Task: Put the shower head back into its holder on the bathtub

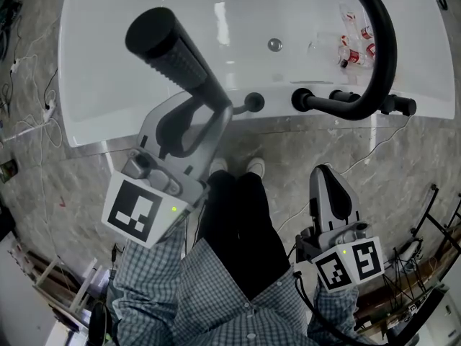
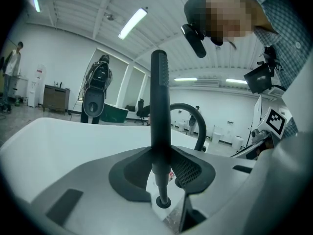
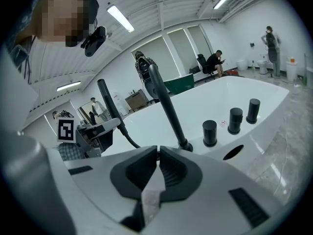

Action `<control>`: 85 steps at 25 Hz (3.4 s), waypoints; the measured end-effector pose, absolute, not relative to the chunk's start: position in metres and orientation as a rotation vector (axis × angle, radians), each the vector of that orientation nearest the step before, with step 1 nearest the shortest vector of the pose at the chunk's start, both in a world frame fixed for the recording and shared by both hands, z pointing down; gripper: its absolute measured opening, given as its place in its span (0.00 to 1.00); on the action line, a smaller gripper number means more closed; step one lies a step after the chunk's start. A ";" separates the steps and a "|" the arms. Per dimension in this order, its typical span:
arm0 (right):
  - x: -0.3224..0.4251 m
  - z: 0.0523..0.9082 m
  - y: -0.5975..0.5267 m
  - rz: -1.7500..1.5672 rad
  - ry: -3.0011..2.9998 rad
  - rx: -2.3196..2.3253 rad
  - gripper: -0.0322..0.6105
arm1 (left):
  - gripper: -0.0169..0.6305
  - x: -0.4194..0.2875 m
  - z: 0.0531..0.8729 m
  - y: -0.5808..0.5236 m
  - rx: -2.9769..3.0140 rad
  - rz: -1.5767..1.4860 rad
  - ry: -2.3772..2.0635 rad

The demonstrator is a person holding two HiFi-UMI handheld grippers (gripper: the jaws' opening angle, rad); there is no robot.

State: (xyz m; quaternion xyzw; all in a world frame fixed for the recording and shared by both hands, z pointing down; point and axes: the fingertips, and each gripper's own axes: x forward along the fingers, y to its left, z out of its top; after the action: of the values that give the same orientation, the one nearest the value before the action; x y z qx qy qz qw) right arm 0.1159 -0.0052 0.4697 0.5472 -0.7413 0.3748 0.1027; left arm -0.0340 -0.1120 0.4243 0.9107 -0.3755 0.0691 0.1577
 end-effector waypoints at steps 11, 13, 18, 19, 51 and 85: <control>0.123 0.487 0.000 1.132 -2.165 1.608 0.09 | 0.21 -0.024 0.447 -0.112 2.593 0.255 -1.087; 0.124 0.489 0.000 1.138 -2.163 1.608 0.09 | 0.21 -0.022 0.450 -0.114 2.594 0.252 -1.085; 0.127 0.494 0.001 1.175 -2.148 1.623 0.09 | 0.21 -0.017 0.460 -0.114 2.595 0.260 -1.084; 0.127 0.495 0.001 1.176 -2.145 1.626 0.09 | 0.21 -0.017 0.463 -0.114 2.593 0.258 -1.082; 0.149 0.555 0.021 1.235 -2.033 1.647 0.09 | 0.21 0.017 0.551 -0.114 2.594 0.359 -1.016; 0.152 0.562 0.026 1.275 -2.030 1.625 0.09 | 0.21 0.031 0.597 -0.099 2.654 0.785 -0.902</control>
State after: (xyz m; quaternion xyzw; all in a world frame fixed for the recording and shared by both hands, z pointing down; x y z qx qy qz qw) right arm 0.1515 0.0261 0.5623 0.5570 -0.6957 0.4369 0.1224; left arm 0.0314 -0.0989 0.5971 0.9056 -0.3078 0.2680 0.1151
